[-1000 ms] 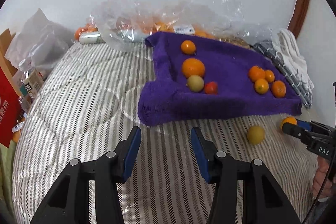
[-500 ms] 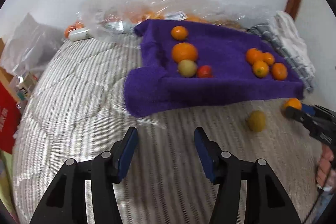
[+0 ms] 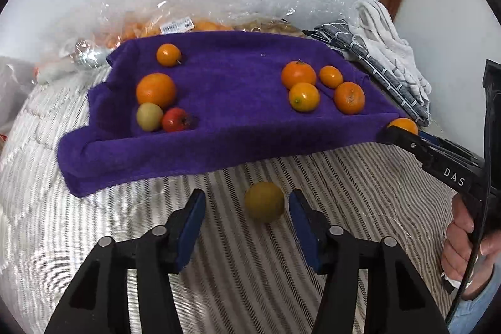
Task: Organize fruits
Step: 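Hold the orange in the right tool while the left tool grasps a kiwi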
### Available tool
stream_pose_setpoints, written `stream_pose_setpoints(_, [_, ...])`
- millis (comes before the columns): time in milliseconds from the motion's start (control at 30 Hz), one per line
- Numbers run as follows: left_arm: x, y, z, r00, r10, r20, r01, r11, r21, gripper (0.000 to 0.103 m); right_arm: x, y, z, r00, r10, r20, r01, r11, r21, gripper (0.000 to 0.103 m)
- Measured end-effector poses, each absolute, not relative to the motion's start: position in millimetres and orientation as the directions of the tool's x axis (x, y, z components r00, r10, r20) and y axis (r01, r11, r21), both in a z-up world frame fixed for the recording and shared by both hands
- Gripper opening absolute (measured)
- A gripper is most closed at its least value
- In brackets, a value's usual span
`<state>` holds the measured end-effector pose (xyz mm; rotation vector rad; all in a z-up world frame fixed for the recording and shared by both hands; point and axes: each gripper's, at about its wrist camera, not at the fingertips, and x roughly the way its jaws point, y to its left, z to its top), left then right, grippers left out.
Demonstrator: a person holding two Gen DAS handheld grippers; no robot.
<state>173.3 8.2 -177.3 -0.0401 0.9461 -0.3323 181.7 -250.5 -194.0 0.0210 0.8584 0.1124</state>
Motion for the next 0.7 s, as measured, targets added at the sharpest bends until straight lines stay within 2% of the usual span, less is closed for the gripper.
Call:
stream_pose_setpoints(33, [172.7,7.7,-179.7,0.536,-0.304,-0.787,0.268,0.946,-0.182,0.036,182.4,-252.1,-194.6,0.644,0.113,-0.756,-0.088,0.993,0.074,0.040])
stream_pose_setpoints(100, [169.3,7.3,-180.6,0.543,-0.299,-0.785,0.272,0.947,-0.172,0.027,183.5,-253.8,-194.8,0.638,0.129,-0.759,-0.086,0.992,0.096,0.040])
stream_pose_setpoints(133, [169.5,8.8,-179.5,0.546,-0.309,-0.779,0.275,0.944,-0.182,0.025,183.6,-252.8,-195.0,0.636,0.135,-0.759,-0.085,0.991,0.105,0.040])
stream_pose_setpoints(467, [161.4,33.5,-159.5,0.684,-0.291,-0.668,0.196,0.957,-0.216,0.025,180.5,-254.5,-193.1,0.646,0.142,-0.750,-0.070,0.989,0.127,0.040])
stream_pose_setpoints(700, [163.3,46.6,-157.9,0.714,-0.266,-0.647,0.145,0.961,-0.236,0.025,178.0,-250.2,-194.5,0.654,0.125,-0.746,-0.080,0.992,0.096,0.040])
